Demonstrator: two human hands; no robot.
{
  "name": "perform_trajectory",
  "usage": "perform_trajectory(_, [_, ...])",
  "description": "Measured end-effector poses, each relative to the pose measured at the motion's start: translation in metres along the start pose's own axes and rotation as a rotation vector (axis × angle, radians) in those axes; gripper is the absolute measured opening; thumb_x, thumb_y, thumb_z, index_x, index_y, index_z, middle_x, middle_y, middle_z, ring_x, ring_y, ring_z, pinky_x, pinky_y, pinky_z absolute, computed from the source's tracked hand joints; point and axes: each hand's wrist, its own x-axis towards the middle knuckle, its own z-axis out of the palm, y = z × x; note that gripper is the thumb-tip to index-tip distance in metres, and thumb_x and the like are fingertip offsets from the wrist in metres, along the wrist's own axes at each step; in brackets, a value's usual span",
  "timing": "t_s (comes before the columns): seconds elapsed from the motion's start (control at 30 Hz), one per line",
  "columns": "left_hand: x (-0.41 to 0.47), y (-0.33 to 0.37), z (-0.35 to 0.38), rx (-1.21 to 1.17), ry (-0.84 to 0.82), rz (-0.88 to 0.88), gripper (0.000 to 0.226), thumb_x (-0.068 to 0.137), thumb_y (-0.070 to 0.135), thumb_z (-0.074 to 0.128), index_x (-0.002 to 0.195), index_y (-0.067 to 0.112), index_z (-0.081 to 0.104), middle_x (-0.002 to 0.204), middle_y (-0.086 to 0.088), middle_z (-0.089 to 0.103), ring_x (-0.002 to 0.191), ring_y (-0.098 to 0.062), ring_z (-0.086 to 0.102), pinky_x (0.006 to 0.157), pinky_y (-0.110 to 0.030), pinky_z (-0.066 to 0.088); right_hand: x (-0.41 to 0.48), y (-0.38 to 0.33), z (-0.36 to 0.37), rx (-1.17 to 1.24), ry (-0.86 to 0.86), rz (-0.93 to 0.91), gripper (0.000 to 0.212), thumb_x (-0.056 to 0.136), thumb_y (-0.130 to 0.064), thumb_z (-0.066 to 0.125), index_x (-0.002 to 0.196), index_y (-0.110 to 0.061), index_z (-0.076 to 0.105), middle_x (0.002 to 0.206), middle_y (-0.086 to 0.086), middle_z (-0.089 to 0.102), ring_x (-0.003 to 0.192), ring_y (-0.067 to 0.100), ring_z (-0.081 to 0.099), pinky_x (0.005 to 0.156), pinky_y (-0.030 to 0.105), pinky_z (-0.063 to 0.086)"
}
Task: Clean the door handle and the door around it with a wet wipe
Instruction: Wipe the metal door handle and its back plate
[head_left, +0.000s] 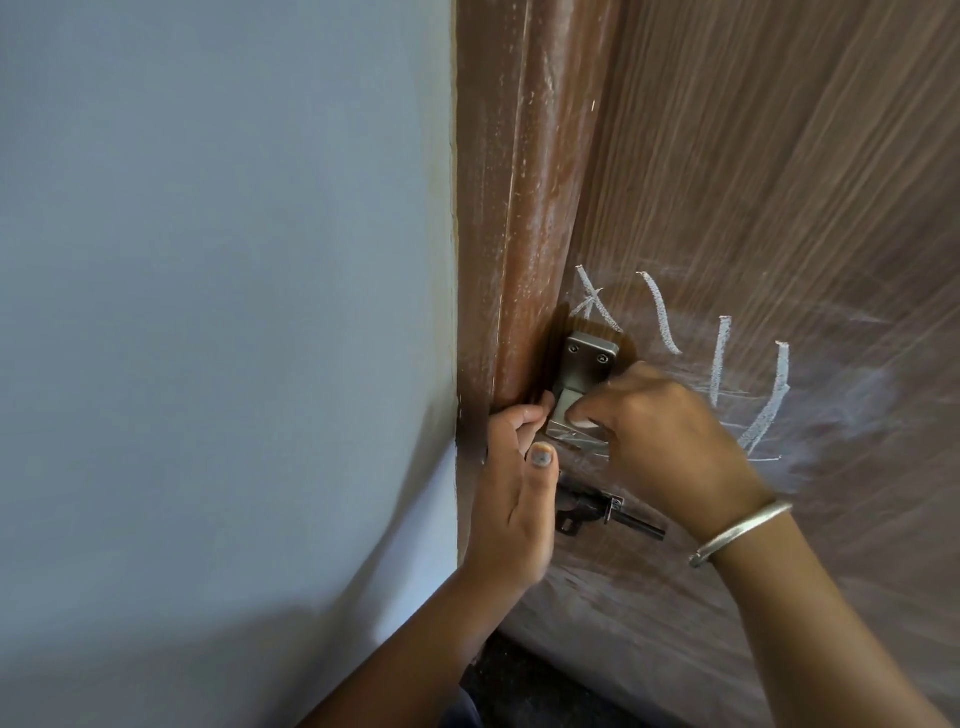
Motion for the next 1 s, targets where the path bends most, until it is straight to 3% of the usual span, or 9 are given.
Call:
perform_trajectory(0.2, [0.001,-0.001,0.000,0.022,-0.022,0.049,0.078,0.084,0.071,0.029,0.123,0.004,0.039,0.137,-0.005,0.047,0.130,-0.011,0.042,0.106,-0.027,0.033,-0.011,0.018,-0.004,0.067,0.204,0.011,0.042,0.053,0.022,0.065,0.078,-0.011,0.074,0.072,0.006,0.069,0.069,0.033,0.058,0.057,0.036,0.053])
perform_trajectory(0.3, [0.001,-0.002,0.001,0.033,-0.028,0.068,0.074,0.085,0.071,0.029,0.123,0.008,0.039,0.134,0.000,0.049,0.129,-0.012,0.044,0.106,-0.028,0.034,-0.019,0.018,-0.003,0.114,0.300,0.049,0.045,0.057,0.023,0.063,0.088,-0.008,0.073,0.079,0.007,0.069,0.070,0.033,0.061,0.059,0.039,0.055])
perform_trajectory(0.4, [0.001,-0.004,0.000,0.031,-0.039,0.070,0.069,0.085,0.070,0.030,0.124,0.014,0.038,0.129,0.010,0.050,0.128,-0.011,0.045,0.105,-0.028,0.036,-0.017,0.002,0.005,0.104,0.246,0.018,0.044,0.054,0.025,0.064,0.087,-0.003,0.073,0.083,0.012,0.068,0.072,0.034,0.063,0.059,0.040,0.057])
perform_trajectory(0.5, [0.002,-0.001,-0.002,0.016,-0.045,0.074,0.059,0.085,0.068,0.033,0.122,0.022,0.039,0.123,0.020,0.053,0.118,-0.005,0.051,0.095,-0.020,0.041,-0.012,-0.014,0.013,0.031,0.165,-0.013,0.027,0.066,0.007,0.070,0.090,-0.005,0.073,0.094,0.012,0.070,0.082,0.032,0.064,0.074,0.033,0.054])
perform_trajectory(0.57, [0.002,0.000,-0.003,0.043,-0.037,0.079,0.059,0.087,0.067,0.032,0.121,0.020,0.039,0.117,0.030,0.054,0.110,0.001,0.055,0.087,-0.013,0.044,-0.009,-0.022,0.014,-0.015,0.109,-0.057,0.016,0.071,-0.002,0.067,0.084,-0.008,0.072,0.087,0.007,0.070,0.079,0.026,0.063,0.077,0.029,0.049])
perform_trajectory(0.63, [0.002,-0.002,-0.005,0.082,-0.020,0.101,0.063,0.087,0.067,0.030,0.122,0.015,0.040,0.116,0.034,0.053,0.108,0.003,0.055,0.084,-0.010,0.043,-0.008,-0.026,0.012,-0.037,0.125,-0.065,0.012,0.062,-0.001,0.072,0.070,-0.009,0.070,0.068,0.005,0.068,0.066,0.023,0.062,0.066,0.026,0.049])
perform_trajectory(0.8, [0.001,-0.002,-0.004,0.089,-0.014,0.079,0.067,0.084,0.071,0.031,0.124,0.017,0.039,0.131,0.002,0.053,0.122,-0.008,0.051,0.097,-0.024,0.043,-0.012,-0.023,0.001,-0.125,0.040,-0.017,0.016,0.056,0.006,0.067,0.058,-0.009,0.064,0.053,0.006,0.061,0.059,0.026,0.058,0.053,0.026,0.046])
perform_trajectory(0.9, [0.001,-0.001,-0.004,0.092,0.014,0.074,0.063,0.084,0.072,0.031,0.122,0.023,0.040,0.125,0.008,0.055,0.116,-0.007,0.054,0.094,-0.025,0.046,-0.006,-0.028,0.001,-0.110,0.074,-0.004,0.012,0.062,0.005,0.061,0.062,-0.007,0.064,0.055,0.008,0.062,0.059,0.027,0.058,0.053,0.026,0.047])
perform_trajectory(1.0, [0.001,-0.002,-0.005,0.087,0.033,0.065,0.063,0.083,0.073,0.032,0.121,0.023,0.042,0.117,0.011,0.057,0.108,-0.009,0.058,0.086,-0.032,0.051,0.002,-0.039,0.007,-0.131,0.030,-0.045,0.005,0.071,-0.003,0.066,0.072,-0.007,0.067,0.066,0.007,0.066,0.065,0.024,0.061,0.069,0.028,0.049])
